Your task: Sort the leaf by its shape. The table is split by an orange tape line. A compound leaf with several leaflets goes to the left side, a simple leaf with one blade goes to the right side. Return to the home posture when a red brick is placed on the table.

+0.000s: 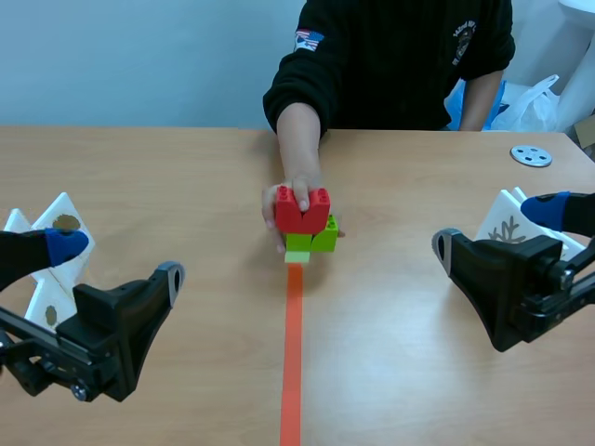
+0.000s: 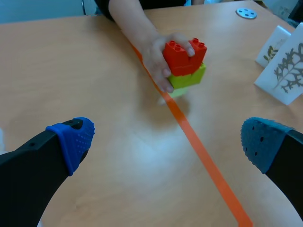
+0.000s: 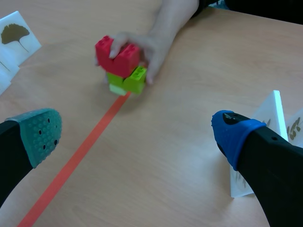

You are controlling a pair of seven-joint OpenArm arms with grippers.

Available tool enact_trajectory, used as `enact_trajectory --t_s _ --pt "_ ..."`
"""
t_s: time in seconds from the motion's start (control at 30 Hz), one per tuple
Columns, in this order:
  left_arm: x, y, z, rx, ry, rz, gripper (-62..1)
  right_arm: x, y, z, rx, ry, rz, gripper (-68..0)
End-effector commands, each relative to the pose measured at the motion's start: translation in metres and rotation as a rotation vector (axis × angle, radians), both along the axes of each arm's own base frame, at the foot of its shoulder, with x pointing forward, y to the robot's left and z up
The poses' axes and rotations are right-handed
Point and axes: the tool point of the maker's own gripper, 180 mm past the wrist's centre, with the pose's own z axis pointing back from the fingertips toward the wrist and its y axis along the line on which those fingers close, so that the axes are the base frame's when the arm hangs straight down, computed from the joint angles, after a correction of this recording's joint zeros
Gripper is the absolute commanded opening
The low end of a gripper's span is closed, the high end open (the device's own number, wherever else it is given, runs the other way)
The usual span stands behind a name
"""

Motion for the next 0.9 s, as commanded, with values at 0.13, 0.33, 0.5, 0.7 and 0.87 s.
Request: enact_trajectory --t_s 0.13,0.33,0.5,0.7,0.87 --pt "0.0013 -0.0057 0.0064 -0.03 -0.024 -0.006 1.4 0.0023 0.0027 0.0117 0.007 -0.037 0.012 0.4" --pt "0.0012 -0.0061 0.0064 -0.031 -0.024 -0.007 1.4 0.0023 0.0027 0.0117 0.007 -0.037 0.012 0.4" --pt "0.0012 -0.0061 0.0064 -0.031 -0.024 -0.007 1.4 0.0023 0.0027 0.0117 0.006 -0.037 0.012 0.4" --pt "0.0012 -0.0062 0.0065 -0.031 -0.025 -0.007 1.4 0.0023 0.0027 0.0117 0.006 -0.037 0.012 0.4" --pt "0.0012 -0.0062 0.0065 -0.032 -0.025 -0.007 1.4 0.0023 0.0027 0.0118 0.006 -0.037 0.012 0.4"
